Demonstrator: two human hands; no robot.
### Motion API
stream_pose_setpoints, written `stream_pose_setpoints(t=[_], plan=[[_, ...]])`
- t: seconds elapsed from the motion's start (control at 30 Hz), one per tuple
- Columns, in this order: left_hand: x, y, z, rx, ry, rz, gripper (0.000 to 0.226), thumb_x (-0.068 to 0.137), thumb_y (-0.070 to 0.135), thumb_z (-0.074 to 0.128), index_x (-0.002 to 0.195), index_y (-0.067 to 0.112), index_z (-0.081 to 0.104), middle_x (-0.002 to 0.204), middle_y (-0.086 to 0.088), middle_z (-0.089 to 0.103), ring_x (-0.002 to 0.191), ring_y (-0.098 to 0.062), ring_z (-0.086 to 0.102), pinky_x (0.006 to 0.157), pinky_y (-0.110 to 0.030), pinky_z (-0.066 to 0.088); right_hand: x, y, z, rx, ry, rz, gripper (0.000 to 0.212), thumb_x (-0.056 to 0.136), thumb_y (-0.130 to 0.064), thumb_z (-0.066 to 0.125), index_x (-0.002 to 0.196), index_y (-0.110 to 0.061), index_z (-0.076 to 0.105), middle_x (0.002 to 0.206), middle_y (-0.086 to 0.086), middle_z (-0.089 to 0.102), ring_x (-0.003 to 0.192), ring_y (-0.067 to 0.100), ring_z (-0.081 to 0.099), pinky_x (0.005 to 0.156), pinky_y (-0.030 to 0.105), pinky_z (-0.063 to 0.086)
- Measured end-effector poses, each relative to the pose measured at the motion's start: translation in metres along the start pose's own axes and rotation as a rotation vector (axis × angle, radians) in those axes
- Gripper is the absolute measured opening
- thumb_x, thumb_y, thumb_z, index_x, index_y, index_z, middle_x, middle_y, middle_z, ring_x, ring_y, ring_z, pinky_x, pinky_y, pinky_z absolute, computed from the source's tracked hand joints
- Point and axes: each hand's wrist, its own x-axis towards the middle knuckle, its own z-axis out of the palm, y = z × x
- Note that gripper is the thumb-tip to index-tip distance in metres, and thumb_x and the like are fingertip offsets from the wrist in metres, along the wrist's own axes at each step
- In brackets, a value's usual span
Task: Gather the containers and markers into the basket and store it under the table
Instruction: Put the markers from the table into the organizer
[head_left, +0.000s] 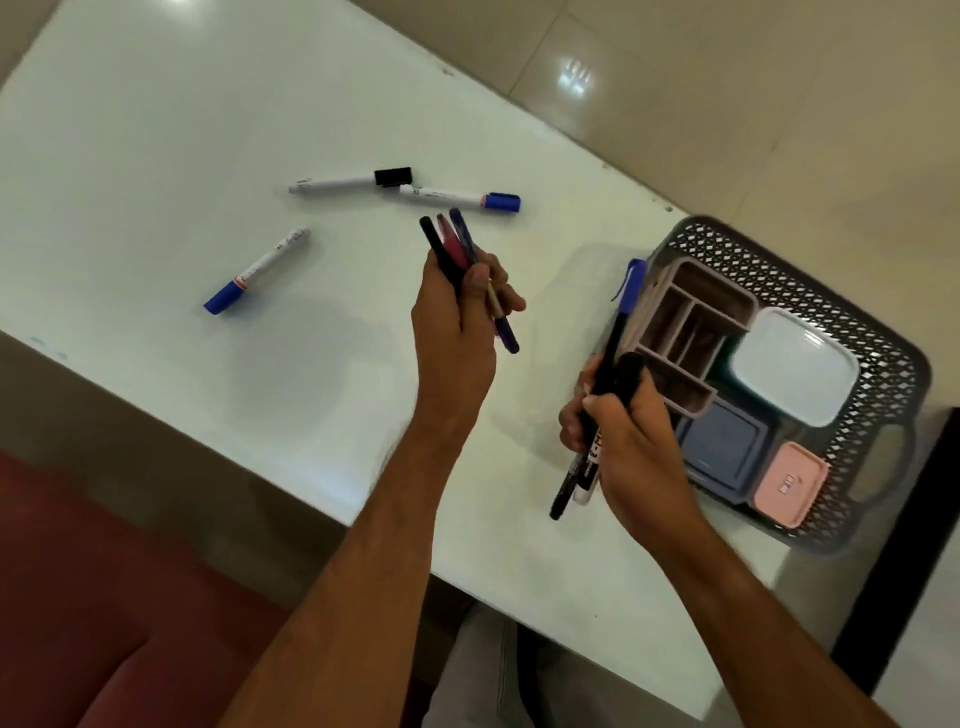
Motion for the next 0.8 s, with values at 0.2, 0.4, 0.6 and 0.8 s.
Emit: stream_pose_setpoints(t=[0.2, 0.4, 0.6, 0.8], plan=[[-0.012, 0.016, 0.038, -0.288, -0.129, -0.042, 0.013, 0.106, 0.02, 0.048, 0.099, 0.011, 0.054, 0.067, 0.002, 0.045, 0.06, -0.018, 0.044, 0.061, -0.032, 0.044, 0.004, -0.028, -0.03, 0.485, 0.038, -0.12, 0.01, 0.079, -0.008, 0.058, 0.086, -0.015, 0.06, 0.06, -0.002, 0.043, 0.046, 0.01, 0.032, 0.047, 0.02, 0.025], [-0.018, 0.035, 0.089, -0.327, -0.26, 0.027, 0.023, 0.105, 0.014, 0.041, 0.084, 0.008, 0.045, 0.06, 0.01, 0.048, 0.058, -0.024, 0.046, 0.066, -0.045, 0.043, 0.01, -0.058, -0.061, 0.425, 0.37, -0.464, 0.042, 0.1, -0.014, 0.056, 0.062, -0.015, 0.039, 0.046, -0.002, 0.028, 0.036, 0.014, 0.027, 0.043, 0.023, 0.027], [-0.023, 0.039, 0.12, -0.311, -0.342, 0.003, 0.017, 0.104, 0.016, 0.035, 0.092, 0.008, 0.045, 0.064, 0.006, 0.047, 0.06, -0.024, 0.046, 0.067, -0.05, 0.041, 0.027, -0.065, -0.079, 0.41, 0.411, -0.611, 0.031, 0.1, -0.024, 0.057, 0.073, -0.013, 0.045, 0.049, -0.001, 0.035, 0.037, 0.018, 0.029, 0.043, 0.023, 0.029], [-0.007, 0.038, 0.14, -0.21, -0.354, 0.039, 0.017, 0.104, 0.014, 0.036, 0.092, 0.012, 0.048, 0.066, 0.007, 0.048, 0.06, -0.021, 0.046, 0.061, -0.039, 0.042, 0.049, -0.049, -0.069, 0.347, 0.283, -0.679, 0.03, 0.098, -0.012, 0.058, 0.07, -0.017, 0.047, 0.05, -0.016, 0.044, 0.037, 0.004, 0.038, 0.039, 0.018, 0.035]])
